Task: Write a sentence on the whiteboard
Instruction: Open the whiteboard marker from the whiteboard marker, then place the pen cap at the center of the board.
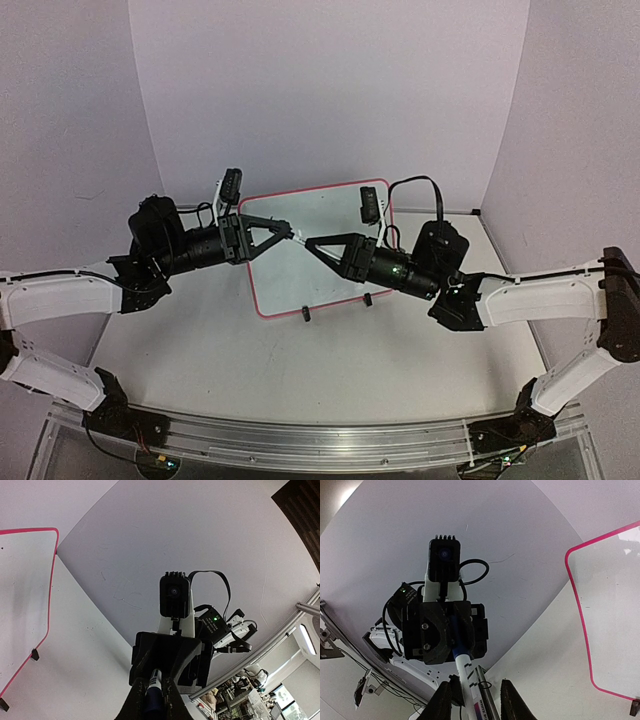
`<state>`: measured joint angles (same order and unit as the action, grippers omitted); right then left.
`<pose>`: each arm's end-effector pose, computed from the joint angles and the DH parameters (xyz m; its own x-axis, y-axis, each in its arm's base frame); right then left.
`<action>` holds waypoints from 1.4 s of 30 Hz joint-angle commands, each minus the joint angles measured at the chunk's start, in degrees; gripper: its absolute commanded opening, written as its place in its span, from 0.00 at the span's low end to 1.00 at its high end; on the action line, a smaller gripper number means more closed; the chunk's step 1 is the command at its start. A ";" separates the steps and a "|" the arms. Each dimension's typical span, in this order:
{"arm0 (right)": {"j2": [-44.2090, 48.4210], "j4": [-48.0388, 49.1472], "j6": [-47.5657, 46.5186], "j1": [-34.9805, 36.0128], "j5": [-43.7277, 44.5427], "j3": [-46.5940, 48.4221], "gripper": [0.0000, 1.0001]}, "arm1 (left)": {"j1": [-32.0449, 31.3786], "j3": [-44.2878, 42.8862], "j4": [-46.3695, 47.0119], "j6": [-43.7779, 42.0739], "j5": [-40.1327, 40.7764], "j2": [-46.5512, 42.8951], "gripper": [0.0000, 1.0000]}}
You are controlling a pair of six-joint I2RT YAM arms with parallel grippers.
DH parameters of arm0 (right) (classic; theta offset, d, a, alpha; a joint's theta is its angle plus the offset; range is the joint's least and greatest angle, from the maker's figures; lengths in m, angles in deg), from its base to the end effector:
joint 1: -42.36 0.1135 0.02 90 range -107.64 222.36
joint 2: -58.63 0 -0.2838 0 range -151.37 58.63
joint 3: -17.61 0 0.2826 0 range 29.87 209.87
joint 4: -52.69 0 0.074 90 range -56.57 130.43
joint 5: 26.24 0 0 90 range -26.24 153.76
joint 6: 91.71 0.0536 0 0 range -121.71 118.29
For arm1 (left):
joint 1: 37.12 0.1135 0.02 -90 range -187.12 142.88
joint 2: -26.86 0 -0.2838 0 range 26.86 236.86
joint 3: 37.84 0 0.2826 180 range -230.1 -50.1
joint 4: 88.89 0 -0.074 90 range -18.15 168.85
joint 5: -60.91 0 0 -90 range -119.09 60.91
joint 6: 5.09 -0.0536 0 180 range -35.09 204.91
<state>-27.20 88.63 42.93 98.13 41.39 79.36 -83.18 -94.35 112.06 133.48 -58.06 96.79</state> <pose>0.1959 0.3242 0.3066 -0.6022 0.2700 -0.7513 -0.7743 0.0316 0.6320 0.2015 -0.2465 0.3303 -0.6620 -0.2584 -0.7036 0.7055 0.1022 -0.7013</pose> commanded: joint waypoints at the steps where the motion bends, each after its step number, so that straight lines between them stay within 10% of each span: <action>1: 0.48 3.66 0.52 0.57 -1.79 2.54 0.28 | 0.14 -1.89 -1.20 -0.24 0.13 1.42 0.00; 9: 1.24 4.13 0.49 0.52 -0.40 1.81 0.00 | 0.09 -1.98 -1.42 0.03 0.84 1.82 0.00; 27: 7.53 2.65 -0.90 0.25 8.56 -6.77 0.00 | 11.94 -0.30 4.10 7.62 -4.78 -4.09 0.00; 42: 22.46 -27.25 -14.46 0.22 20.14 -5.10 0.00 | 13.90 0.61 -42.22 -16.76 14.19 -16.31 0.00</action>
<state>-6.98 71.78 34.26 98.32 56.03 71.01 -69.39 -97.00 84.11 122.84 -53.12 81.34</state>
